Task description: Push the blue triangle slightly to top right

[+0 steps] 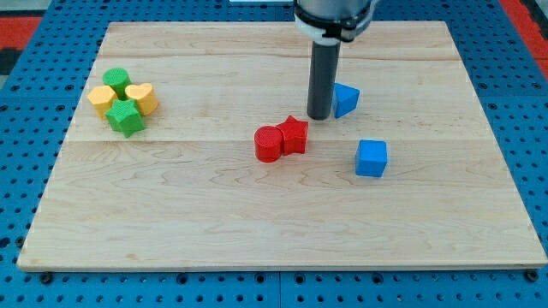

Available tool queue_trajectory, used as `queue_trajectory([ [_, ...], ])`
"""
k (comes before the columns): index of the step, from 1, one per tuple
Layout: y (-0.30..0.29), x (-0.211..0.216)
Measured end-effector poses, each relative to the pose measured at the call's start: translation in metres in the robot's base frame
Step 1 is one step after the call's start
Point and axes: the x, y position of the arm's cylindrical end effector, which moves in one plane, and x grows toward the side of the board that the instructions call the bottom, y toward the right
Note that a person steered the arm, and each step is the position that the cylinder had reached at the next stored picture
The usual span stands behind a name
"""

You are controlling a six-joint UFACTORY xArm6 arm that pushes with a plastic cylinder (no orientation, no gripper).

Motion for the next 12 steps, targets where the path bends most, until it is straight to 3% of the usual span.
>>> queue_trajectory([
  [3, 0.020, -0.030],
  [6, 0.088, -0.031],
  [10, 0.101, -0.079],
  [12, 0.129, -0.081],
])
